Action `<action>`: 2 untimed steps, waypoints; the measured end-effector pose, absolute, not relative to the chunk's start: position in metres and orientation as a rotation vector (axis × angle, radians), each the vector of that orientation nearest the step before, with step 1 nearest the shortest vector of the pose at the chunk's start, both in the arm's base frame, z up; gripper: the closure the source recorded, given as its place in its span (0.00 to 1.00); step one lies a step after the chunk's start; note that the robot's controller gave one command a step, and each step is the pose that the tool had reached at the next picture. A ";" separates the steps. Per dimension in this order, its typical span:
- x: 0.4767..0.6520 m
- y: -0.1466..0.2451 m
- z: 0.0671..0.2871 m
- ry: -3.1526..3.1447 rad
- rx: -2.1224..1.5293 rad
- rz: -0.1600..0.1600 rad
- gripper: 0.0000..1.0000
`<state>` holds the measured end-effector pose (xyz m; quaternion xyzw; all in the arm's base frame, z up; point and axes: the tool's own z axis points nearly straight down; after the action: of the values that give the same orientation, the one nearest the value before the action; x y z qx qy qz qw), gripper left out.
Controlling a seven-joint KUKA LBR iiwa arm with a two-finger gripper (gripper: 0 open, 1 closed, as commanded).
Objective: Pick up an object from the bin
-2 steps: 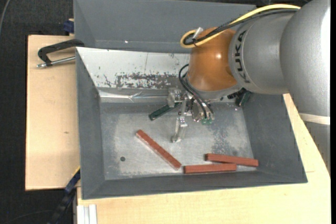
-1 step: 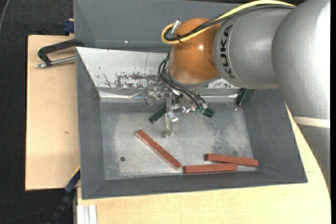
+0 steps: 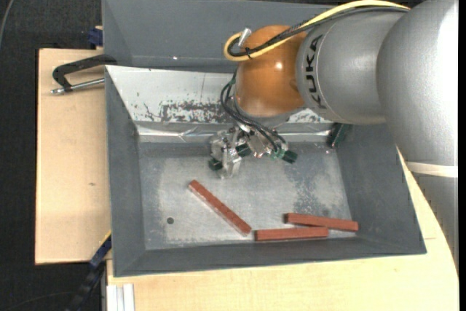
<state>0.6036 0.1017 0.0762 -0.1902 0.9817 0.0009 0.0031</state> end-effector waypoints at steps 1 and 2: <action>0.604 0.102 0.076 3.078 -0.596 0.003 0.00; 0.604 0.102 0.076 3.079 -0.596 0.003 1.00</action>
Offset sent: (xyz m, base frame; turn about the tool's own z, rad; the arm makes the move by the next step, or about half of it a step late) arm 0.0000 0.0000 0.0000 0.0000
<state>0.6035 0.1016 0.0762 -0.1901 0.9818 0.0010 0.0029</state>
